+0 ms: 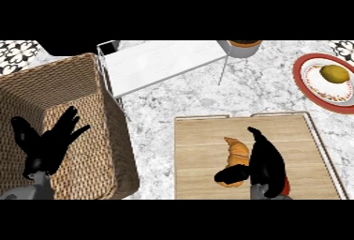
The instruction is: Pick the croissant from the tray and place it in the tiered shelf
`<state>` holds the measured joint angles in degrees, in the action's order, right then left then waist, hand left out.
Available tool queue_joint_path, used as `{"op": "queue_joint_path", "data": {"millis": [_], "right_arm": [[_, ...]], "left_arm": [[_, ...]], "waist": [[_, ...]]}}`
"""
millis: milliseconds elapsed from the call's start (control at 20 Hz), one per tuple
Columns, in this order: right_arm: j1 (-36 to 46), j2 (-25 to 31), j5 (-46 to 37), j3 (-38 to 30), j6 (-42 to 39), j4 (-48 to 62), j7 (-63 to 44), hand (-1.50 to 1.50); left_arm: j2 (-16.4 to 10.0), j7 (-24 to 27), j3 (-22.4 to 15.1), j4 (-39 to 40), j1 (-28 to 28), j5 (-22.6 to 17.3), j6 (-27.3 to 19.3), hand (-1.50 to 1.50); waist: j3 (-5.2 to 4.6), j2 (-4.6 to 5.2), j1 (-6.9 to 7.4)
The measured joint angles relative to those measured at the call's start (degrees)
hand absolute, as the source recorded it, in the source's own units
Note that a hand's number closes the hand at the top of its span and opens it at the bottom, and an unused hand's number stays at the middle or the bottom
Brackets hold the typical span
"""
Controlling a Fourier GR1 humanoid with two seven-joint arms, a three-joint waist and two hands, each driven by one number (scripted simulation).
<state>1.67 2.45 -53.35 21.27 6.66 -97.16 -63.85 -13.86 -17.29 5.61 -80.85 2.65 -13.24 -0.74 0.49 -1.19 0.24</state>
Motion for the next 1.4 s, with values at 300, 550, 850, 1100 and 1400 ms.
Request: {"op": "queue_joint_path", "data": {"millis": [300,550,850,1100,1400], "right_arm": [[1.8,-0.3,1.5,0.9,-3.6,2.3,2.4,1.50],[2.9,-1.4,0.6,1.7,-2.4,3.6,4.5,1.50],[10.8,-2.1,6.1,15.4,-8.5,6.5,13.1,1.50],[19.4,-2.4,13.9,22.6,-13.3,6.3,22.6,1.50],[30.6,-2.0,17.6,24.3,-11.4,-1.1,20.3,1.50]], "left_arm": [[0.1,-0.1,0.1,-0.4,-0.1,0.4,0.2,0.00],[0.3,0.7,0.6,0.0,-0.2,0.2,0.6,0.00],[0.8,-0.3,-0.8,0.2,2.5,0.4,1.9,0.00],[1.2,-0.8,-0.8,0.0,2.5,0.8,1.7,0.00],[1.1,-0.8,0.2,-0.7,0.5,0.4,1.0,0.00]], "waist": [[-0.23,-0.28,-0.05],[0.04,-0.19,-0.13],[0.14,1.36,3.21],[0.16,1.37,3.35],[0.28,0.80,1.46]]}}
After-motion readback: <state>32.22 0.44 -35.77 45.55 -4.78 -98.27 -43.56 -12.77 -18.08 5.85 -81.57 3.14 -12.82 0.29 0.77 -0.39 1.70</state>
